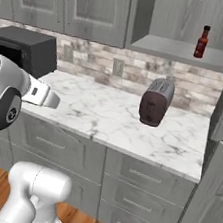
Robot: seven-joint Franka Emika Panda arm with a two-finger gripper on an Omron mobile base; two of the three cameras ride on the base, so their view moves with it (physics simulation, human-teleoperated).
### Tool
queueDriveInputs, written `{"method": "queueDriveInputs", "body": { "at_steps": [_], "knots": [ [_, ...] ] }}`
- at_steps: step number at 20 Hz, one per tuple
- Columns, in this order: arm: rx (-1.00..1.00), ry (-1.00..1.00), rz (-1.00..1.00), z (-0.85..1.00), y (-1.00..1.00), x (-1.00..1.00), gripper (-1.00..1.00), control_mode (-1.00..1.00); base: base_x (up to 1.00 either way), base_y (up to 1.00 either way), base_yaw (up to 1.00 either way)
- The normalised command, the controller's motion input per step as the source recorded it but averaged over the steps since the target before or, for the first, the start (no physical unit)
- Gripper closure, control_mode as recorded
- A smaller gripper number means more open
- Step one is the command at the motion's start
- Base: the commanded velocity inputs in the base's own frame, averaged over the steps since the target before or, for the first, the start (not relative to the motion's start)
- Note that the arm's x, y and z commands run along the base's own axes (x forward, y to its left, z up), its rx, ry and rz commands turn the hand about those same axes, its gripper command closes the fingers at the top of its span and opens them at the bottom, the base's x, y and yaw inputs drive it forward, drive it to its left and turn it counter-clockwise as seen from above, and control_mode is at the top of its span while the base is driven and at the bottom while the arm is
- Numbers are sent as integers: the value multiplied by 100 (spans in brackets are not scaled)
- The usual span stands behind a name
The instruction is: Move the condiment bottle and condiment bottle from the cabinet to the dining counter.
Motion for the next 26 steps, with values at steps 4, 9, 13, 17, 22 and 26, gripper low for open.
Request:
{"method": "queueDriveInputs", "body": {
  "at_steps": [4,9,13,17,22,26],
  "knots": [
    [0,0,0,0,0,0,-100,100,16,-38,-4],
    [0,0,0,0,0,0,-100,100,57,-4,-19],
    [0,0,0,0,0,0,-100,100,57,-16,-27],
    [0,0,0,0,0,0,-100,100,11,-31,-31],
    [0,0,0,0,0,0,-100,100,2,-18,-29],
    [0,0,0,0,0,0,-100,100,32,-7,-7]
  ]
}}
